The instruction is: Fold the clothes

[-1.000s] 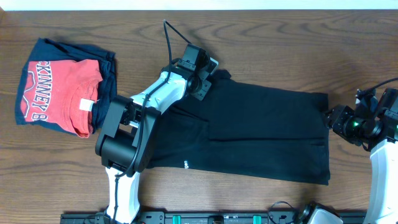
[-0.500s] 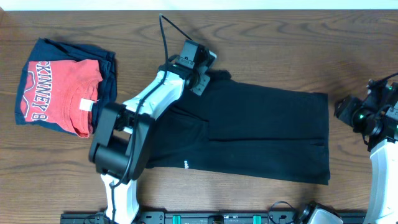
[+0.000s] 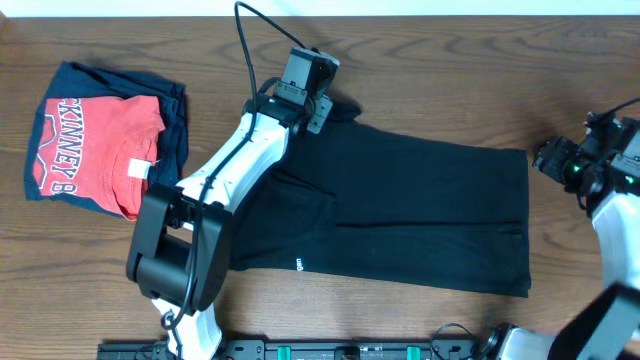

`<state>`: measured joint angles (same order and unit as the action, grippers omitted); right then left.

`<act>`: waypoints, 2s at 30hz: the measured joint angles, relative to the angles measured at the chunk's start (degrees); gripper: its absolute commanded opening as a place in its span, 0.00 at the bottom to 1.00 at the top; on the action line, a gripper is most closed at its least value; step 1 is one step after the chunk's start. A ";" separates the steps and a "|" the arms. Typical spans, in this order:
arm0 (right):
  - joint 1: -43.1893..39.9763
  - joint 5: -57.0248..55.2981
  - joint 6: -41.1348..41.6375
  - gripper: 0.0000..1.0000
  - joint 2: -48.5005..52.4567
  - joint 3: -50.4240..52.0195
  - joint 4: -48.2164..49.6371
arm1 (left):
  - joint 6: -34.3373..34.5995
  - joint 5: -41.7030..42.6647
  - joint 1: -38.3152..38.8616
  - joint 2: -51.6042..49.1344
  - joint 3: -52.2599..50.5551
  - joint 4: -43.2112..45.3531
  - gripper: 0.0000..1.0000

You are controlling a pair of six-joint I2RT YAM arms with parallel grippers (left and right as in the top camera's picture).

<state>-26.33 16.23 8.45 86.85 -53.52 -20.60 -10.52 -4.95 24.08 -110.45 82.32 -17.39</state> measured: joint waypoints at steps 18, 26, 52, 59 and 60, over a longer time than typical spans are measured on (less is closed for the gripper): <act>0.00 1.90 -1.57 0.56 18.88 0.00 14.34 | 8.68 -0.37 0.00 1.07 0.04 -10.58 0.06; 1.75 2.71 -1.62 0.55 20.20 -0.02 17.22 | 10.97 0.74 -0.02 1.18 0.04 -14.14 0.06; 1.16 7.06 0.04 0.01 15.61 -0.63 6.71 | 12.04 1.99 0.00 4.70 0.04 -18.49 0.08; 1.14 7.41 1.60 0.01 5.68 -0.66 -3.72 | 13.94 1.99 0.00 4.70 0.09 -25.14 0.11; 1.11 6.97 2.08 0.01 4.87 -0.66 -5.46 | 14.19 1.97 0.00 4.70 0.11 -26.16 0.12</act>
<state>-25.21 23.20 10.52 91.72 -54.17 -26.06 3.66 -2.98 24.08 -105.75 82.43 -43.55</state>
